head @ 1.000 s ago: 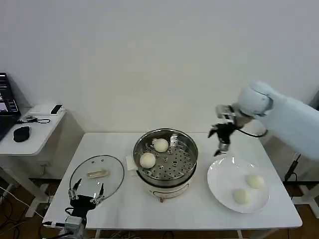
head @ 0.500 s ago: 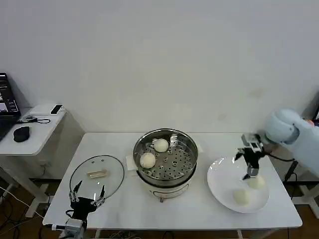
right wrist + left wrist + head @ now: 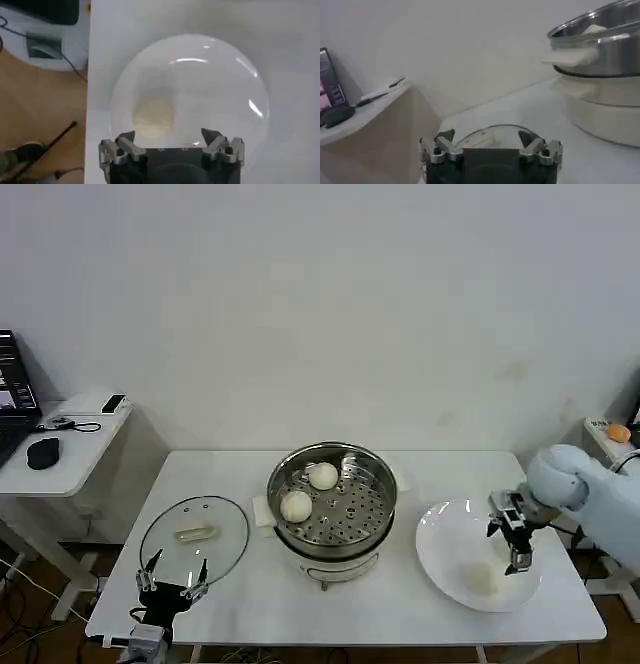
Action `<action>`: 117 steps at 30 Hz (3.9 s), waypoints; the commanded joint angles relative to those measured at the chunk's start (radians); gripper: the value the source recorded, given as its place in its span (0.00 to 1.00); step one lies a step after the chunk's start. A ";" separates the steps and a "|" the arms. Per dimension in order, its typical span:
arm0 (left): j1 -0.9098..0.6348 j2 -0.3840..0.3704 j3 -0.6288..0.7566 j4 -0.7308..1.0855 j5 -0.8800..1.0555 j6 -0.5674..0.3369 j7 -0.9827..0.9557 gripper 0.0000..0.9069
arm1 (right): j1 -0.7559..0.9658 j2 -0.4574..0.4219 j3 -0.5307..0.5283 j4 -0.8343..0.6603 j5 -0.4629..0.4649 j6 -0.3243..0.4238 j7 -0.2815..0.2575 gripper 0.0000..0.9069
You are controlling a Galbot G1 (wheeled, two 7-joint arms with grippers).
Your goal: Take steamed baozi put them in steamer then cover it.
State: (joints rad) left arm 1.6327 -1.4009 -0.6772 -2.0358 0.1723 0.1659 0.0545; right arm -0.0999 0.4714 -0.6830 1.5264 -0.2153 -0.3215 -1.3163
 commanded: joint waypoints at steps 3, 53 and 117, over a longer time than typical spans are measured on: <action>-0.001 0.003 -0.003 0.006 0.000 0.001 0.002 1.00 | -0.108 0.036 0.038 -0.018 -0.072 0.011 0.021 1.00; -0.017 0.002 0.004 0.038 0.002 -0.001 0.001 1.00 | -0.267 0.083 0.163 -0.064 -0.123 0.012 0.092 0.76; 0.016 -0.019 -0.047 -0.021 0.021 -0.003 -0.002 1.00 | 0.399 0.657 -0.133 -0.120 -0.074 0.493 0.011 0.70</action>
State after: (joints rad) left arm 1.6381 -1.4188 -0.7194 -2.0426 0.1879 0.1627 0.0529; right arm 0.3070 1.0539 -0.7369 1.3355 -0.1900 0.0452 -1.3104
